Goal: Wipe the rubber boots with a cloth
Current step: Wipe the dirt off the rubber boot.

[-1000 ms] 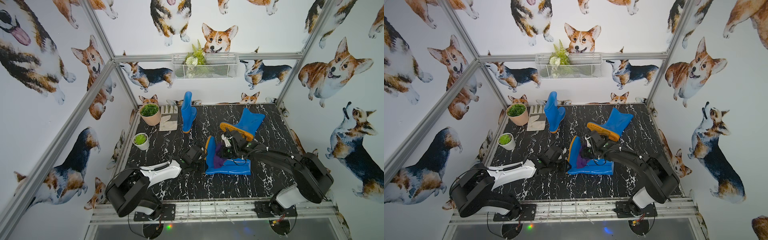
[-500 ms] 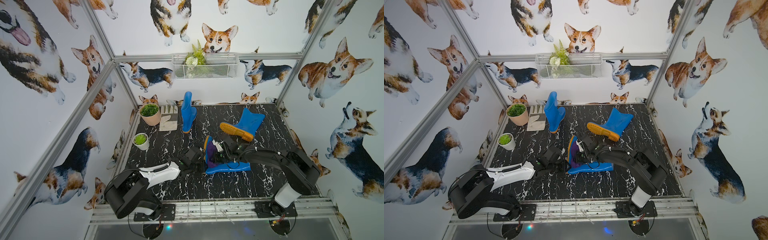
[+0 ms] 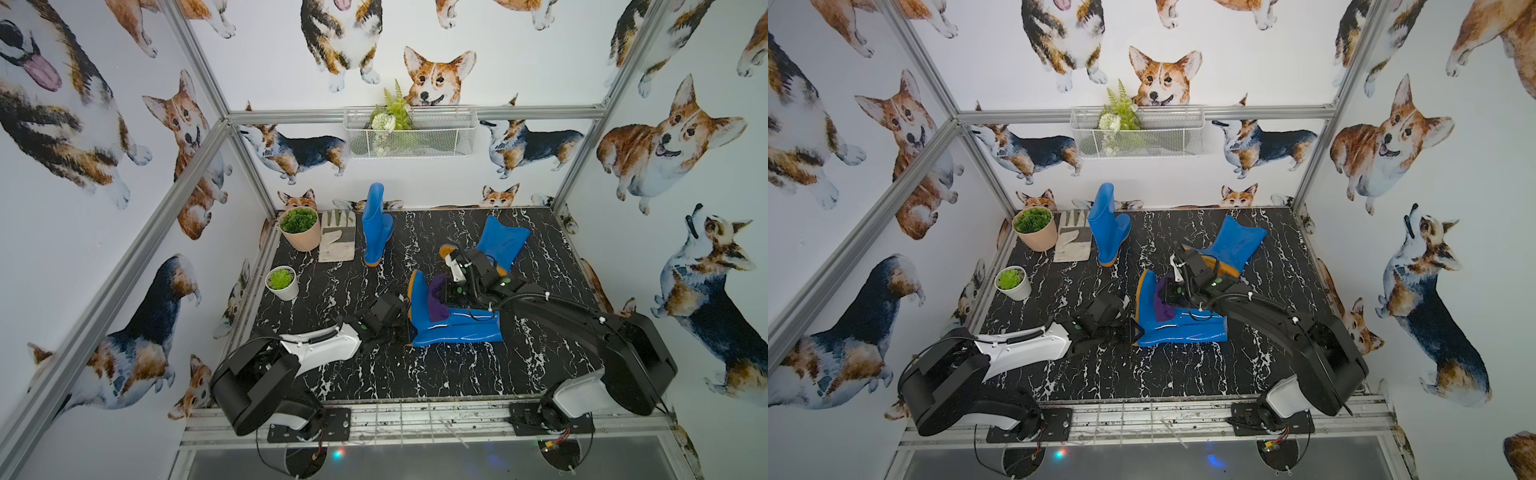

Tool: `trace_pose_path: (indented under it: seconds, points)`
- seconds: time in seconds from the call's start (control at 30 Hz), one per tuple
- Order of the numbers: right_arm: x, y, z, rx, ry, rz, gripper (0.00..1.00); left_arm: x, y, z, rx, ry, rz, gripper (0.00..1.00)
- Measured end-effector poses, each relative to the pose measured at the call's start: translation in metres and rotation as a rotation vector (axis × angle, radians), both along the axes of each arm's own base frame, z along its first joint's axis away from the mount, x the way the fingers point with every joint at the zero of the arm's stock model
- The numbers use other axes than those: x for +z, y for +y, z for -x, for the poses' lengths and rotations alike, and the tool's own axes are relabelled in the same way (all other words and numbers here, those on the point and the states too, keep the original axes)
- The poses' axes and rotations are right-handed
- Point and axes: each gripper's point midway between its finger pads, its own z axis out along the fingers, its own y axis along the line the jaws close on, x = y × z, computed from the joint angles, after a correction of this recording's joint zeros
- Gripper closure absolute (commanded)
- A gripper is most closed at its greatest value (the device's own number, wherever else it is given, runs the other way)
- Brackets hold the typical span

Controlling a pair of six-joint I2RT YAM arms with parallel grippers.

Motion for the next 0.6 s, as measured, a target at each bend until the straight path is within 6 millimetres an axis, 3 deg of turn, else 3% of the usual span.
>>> trace_pose_path:
  seconds: [0.1, 0.17, 0.23, 0.33, 0.4, 0.6]
  points:
    - [0.006, 0.025, -0.023, 0.041, -0.020, -0.023, 1.00, 0.000, 0.003, 0.001, 0.008, 0.002, 0.001, 1.00]
    - [-0.006, 0.040, -0.027, 0.072, 0.012, -0.034, 1.00, 0.001, 0.004, 0.001, 0.011, 0.001, 0.003, 1.00]
    - [-0.017, 0.046, -0.020, 0.096, 0.045, -0.025, 1.00, 0.003, 0.007, 0.001, 0.016, 0.003, 0.001, 1.00]
    - [-0.017, 0.058, 0.002, 0.159, 0.052, -0.039, 1.00, 0.008, 0.015, 0.000, 0.012, 0.003, -0.028, 1.00]
    - [-0.015, 0.053, 0.019, 0.199, 0.052, -0.042, 1.00, 0.014, 0.019, -0.002, -0.021, -0.005, -0.068, 1.00]
    - [0.001, 0.018, 0.034, 0.198, -0.004, -0.004, 1.00, 0.025, 0.019, -0.009, -0.138, -0.038, -0.162, 1.00]
